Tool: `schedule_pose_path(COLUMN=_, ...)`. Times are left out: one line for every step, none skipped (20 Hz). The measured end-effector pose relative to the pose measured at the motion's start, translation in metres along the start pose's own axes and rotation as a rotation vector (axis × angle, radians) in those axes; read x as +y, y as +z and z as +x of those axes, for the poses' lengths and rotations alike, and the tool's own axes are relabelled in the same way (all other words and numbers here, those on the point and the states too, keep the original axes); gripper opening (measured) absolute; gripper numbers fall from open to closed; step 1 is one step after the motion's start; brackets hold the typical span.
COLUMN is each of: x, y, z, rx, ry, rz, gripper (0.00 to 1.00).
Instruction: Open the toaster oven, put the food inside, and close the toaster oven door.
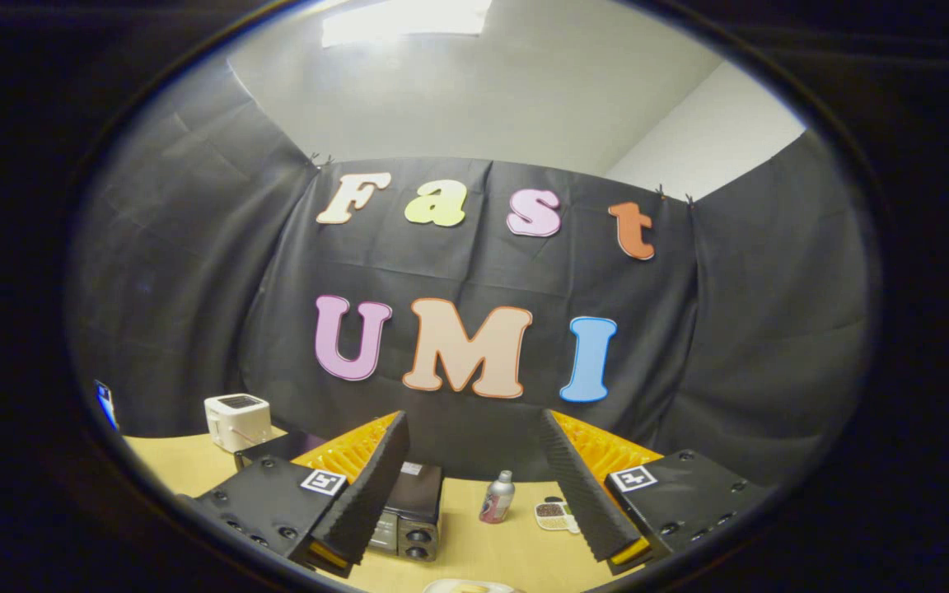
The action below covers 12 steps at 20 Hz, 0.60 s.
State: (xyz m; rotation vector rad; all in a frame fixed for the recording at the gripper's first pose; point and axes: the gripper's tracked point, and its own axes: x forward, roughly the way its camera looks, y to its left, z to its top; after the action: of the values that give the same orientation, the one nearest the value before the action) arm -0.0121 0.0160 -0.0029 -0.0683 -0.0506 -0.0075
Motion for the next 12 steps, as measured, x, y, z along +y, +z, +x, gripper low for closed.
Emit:
schedule_pose_path(x=0.001, y=-0.001, z=-0.001, rx=0.000, ry=0.001, rz=0.003, gripper=1.00)
schedule_pose_path(x=0.004, y=-0.002, z=-0.002, rx=0.000, ry=0.004, rz=0.008, gripper=1.00)
schedule_pose_path(x=0.007, y=-0.004, z=-0.004, rx=0.000, ry=0.009, rz=0.016, gripper=1.00)
schedule_pose_path(x=0.010, y=-0.006, z=-0.005, rx=0.003, ry=0.014, rz=0.028, gripper=1.00)
schedule_pose_path(x=0.012, y=-0.007, z=-0.006, rx=0.007, ry=0.018, rz=0.038, gripper=1.00)
schedule_pose_path(x=0.014, y=-0.011, z=-0.007, rx=0.017, ry=0.021, rz=0.056, gripper=1.00)
schedule_pose_path(x=0.015, y=-0.013, z=-0.007, rx=0.028, ry=0.024, rz=0.071, gripper=1.00)
schedule_pose_path(x=0.018, y=-0.018, z=-0.006, rx=0.043, ry=0.029, rz=0.092, gripper=1.00)
schedule_pose_path(x=0.022, y=-0.022, z=-0.004, rx=0.061, ry=0.038, rz=0.116, gripper=1.00)
schedule_pose_path(x=0.026, y=-0.024, z=-0.002, rx=0.075, ry=0.051, rz=0.136, gripper=1.00)
schedule_pose_path(x=0.030, y=-0.027, z=0.000, rx=0.087, ry=0.065, rz=0.150, gripper=1.00)
schedule_pose_path(x=0.033, y=-0.028, z=0.003, rx=0.094, ry=0.068, rz=0.162, gripper=1.00)
